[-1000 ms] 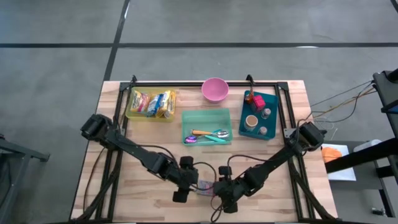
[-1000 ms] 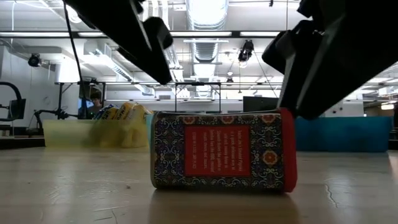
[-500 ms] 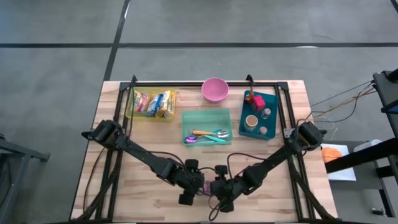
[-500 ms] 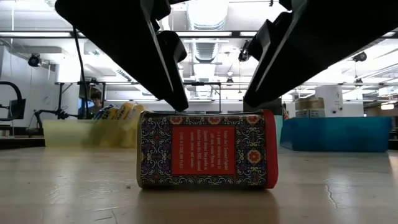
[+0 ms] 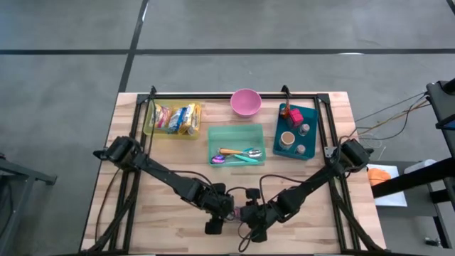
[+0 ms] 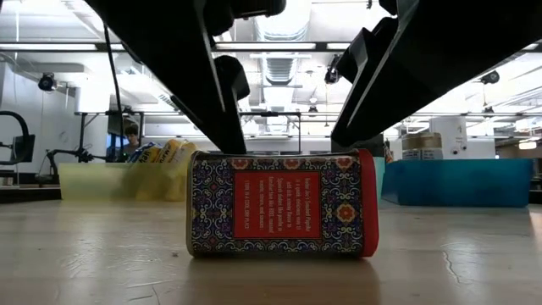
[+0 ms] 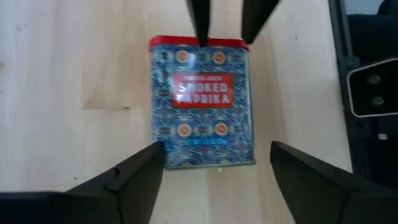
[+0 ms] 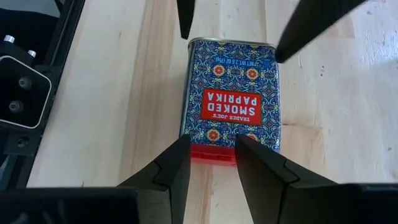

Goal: Pick & Place Food Item
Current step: Put the red seasoning can into the blue bin

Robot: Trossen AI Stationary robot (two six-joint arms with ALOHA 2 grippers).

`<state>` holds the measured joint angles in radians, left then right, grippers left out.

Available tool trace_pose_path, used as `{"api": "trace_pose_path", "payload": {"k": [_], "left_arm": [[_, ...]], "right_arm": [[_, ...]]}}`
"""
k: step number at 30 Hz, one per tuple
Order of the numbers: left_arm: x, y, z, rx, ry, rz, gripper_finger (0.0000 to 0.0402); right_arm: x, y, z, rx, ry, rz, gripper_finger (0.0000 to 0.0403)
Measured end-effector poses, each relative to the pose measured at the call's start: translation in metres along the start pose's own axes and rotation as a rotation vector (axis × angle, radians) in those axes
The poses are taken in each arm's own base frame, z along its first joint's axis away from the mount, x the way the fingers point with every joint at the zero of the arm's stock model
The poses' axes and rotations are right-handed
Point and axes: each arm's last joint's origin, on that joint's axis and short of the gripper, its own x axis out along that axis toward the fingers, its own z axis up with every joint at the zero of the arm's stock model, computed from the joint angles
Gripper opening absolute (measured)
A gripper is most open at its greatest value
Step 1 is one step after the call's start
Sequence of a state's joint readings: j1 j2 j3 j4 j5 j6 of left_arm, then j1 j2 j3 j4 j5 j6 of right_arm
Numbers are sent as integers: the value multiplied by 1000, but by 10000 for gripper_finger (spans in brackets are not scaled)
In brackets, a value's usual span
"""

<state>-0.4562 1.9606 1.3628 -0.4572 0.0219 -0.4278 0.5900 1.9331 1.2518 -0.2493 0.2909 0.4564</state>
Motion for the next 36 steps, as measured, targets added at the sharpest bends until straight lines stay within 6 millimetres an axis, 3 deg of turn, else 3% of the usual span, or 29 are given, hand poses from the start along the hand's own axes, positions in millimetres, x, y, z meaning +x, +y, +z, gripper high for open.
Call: {"api": "trace_pose_path", "payload": {"k": [9, 21, 36], "left_arm": [[0, 6, 5, -33, -32, 5, 394], [4, 5, 0, -22, -67, 62, 377], [20, 2, -5, -13, -55, 80, 377]], "right_arm": [[0, 0, 0, 0, -1, 1, 125], [-2, -1, -2, -26, 26, -11, 125], [-55, -5, -10, 22, 82, -106, 125]]}}
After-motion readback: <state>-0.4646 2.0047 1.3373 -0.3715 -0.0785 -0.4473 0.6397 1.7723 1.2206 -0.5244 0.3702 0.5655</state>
